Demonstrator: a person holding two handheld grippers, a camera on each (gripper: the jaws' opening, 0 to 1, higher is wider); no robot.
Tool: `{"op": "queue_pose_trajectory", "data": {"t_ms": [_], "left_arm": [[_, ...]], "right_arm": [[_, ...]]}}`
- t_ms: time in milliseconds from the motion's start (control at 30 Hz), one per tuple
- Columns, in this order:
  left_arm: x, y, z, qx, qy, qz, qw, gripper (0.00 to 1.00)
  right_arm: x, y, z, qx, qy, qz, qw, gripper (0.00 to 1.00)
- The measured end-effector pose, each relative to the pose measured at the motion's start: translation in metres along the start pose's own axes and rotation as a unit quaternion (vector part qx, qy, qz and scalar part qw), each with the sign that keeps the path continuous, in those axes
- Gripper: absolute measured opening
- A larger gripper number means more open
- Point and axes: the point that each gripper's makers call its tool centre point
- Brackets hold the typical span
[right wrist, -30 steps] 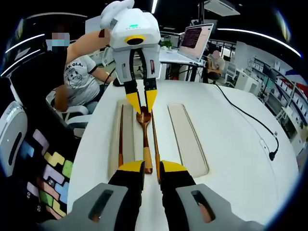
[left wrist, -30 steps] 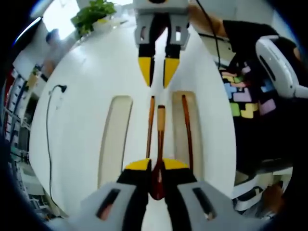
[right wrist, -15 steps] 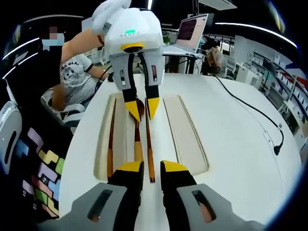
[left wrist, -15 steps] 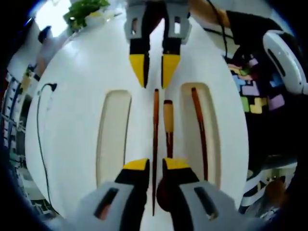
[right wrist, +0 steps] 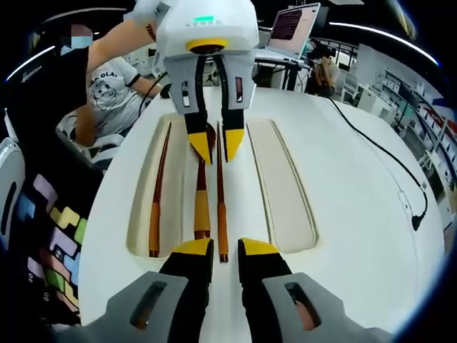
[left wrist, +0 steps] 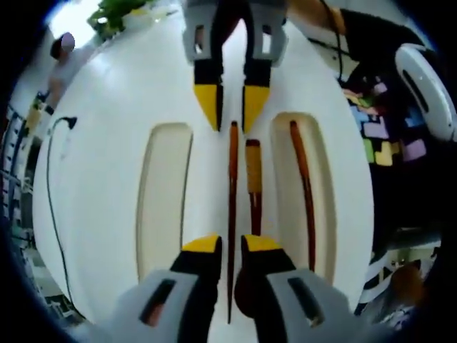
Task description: Arrange the utensils inside the cutlery case until each visible utensil rests in its matching compartment.
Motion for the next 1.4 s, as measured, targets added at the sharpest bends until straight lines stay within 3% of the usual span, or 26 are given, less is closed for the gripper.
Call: {"op": "queue_pose_trajectory", "data": {"t_ms": [300,733,867,1033,1233,1300,1400], "left_arm": [[0.007,0.005,-0.001,-0.001,0.014,0.015,0.9998,0.11],[0.01,0.005,0.002,0.011,0.009,0.036,0.9993,0.09],[0.011,0.005,0.003,0.013,-0.001,0.034,0.9993,0.07],[0.011,0.004,0.004,0.004,-0.013,0.026,0.9996,0.04],[0.012,0.003,0.004,0.021,-0.014,0.027,0.9993,0.04],[0.012,0.003,0.004,-0.007,-0.009,0.04,0.9991,0.04],[0.012,0.003,0.004,0.012,-0.008,0.034,0.9993,0.04]], "right_arm": [[0.004,0.006,-0.004,0.004,-0.003,0.016,0.9999,0.13],[0.007,0.009,-0.006,0.008,-0.008,0.019,0.9998,0.11],[0.009,0.008,-0.005,0.004,-0.008,0.017,0.9998,0.05],[0.01,0.008,-0.004,-0.004,0.002,0.019,0.9998,0.05],[0.01,0.008,-0.004,0.003,0.003,0.02,0.9998,0.04],[0.009,0.008,-0.005,0.003,0.005,0.022,0.9998,0.04],[0.009,0.008,-0.006,0.003,0.007,0.02,0.9998,0.04]]}}
Point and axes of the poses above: the point that each gripper's makers call its tool centre point, and the gripper's own axes: x roughly forward along the fingers, z roughly to its left, y roughly out of its underside, and after that the axes turned 15 degrees about -y, right-handed
